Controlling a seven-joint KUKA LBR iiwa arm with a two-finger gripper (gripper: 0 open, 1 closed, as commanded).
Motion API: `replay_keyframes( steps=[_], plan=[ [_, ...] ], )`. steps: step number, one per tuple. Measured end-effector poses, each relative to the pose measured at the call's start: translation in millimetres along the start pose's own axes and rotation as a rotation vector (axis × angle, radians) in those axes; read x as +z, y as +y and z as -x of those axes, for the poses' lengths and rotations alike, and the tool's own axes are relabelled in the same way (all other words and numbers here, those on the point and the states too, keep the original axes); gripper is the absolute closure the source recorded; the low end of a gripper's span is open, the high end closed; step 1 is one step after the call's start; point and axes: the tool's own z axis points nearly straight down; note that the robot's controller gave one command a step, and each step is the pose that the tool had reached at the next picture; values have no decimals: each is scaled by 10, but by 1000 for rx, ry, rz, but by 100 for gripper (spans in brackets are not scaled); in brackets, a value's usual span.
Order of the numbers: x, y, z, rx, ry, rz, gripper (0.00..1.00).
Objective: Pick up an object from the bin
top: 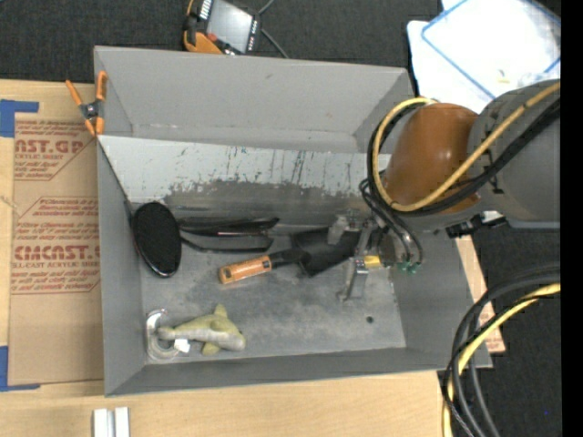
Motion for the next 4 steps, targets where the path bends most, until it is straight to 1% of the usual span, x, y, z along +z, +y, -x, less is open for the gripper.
replay_keyframes(
  steps=[1,2,3,4],
  plan=[
    [318,110,-160,-60,14,-2,0],
    [543,16,-270,-130,8,1,0],
    [568,134,-231,16,11,-2,0],
    [414,193,-340,-37,15,3,0]
  ],
)
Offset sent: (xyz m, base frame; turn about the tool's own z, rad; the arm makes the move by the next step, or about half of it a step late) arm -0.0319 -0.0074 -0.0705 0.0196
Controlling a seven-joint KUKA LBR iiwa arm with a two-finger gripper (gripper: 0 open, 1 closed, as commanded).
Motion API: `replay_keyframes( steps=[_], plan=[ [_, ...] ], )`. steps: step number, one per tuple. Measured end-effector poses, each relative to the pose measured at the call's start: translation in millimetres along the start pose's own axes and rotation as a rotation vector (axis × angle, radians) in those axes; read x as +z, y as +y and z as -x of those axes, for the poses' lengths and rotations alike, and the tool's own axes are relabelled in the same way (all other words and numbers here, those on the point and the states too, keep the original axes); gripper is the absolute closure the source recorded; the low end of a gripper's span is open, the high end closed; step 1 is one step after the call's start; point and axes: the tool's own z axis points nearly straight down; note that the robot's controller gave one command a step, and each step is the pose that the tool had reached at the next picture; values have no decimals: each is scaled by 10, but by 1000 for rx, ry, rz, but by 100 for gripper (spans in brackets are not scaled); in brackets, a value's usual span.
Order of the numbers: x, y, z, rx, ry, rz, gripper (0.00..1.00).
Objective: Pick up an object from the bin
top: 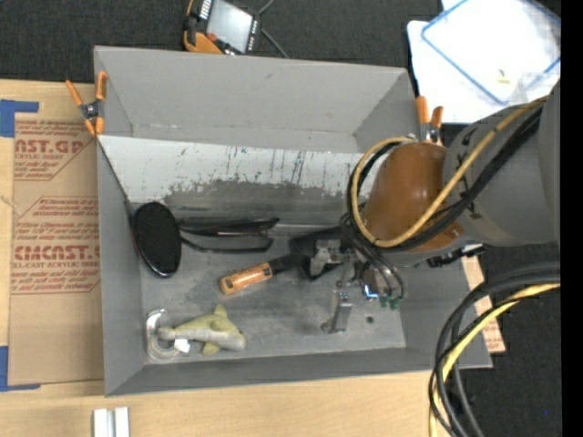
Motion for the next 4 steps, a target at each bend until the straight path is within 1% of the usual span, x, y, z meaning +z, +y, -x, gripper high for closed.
replay_keyframes(
  steps=[1,2,3,4],
  plan=[
    [100,407,245,-5,-1,0,0],
    [141,416,239,226,-4,-1,0],
    [186,532,2,-104,-3,-4,0],
    [271,669,225,-162,9,-7,0]
  ],
)
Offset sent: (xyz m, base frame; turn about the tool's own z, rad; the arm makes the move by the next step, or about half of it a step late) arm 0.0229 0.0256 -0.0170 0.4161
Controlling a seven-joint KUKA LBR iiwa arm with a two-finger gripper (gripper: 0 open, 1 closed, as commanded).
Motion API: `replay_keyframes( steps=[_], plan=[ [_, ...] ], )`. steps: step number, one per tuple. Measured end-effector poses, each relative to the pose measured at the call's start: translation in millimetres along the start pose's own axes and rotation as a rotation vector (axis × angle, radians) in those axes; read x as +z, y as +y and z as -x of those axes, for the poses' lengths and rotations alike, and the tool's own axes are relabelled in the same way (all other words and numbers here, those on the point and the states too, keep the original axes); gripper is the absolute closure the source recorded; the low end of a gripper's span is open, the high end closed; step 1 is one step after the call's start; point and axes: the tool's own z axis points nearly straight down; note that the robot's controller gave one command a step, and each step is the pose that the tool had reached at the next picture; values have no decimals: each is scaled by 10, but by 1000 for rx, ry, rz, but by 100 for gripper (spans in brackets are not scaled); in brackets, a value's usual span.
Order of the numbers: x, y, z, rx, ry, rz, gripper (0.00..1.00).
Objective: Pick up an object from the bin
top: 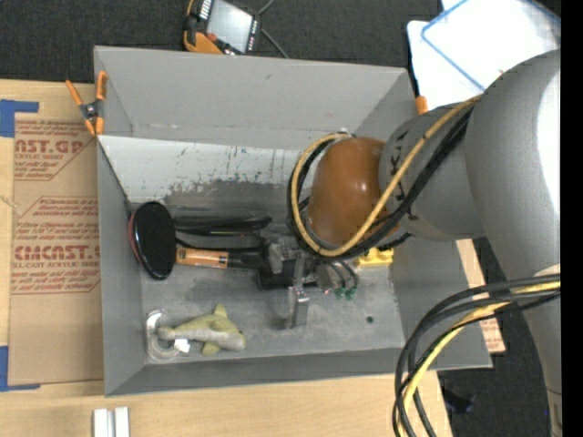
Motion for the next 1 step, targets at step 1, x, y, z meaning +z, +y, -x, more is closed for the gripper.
replay_keyframes(
  steps=[1],
  plan=[
    [-32,-671,-169,-323,-10,0,100]
  ],
)
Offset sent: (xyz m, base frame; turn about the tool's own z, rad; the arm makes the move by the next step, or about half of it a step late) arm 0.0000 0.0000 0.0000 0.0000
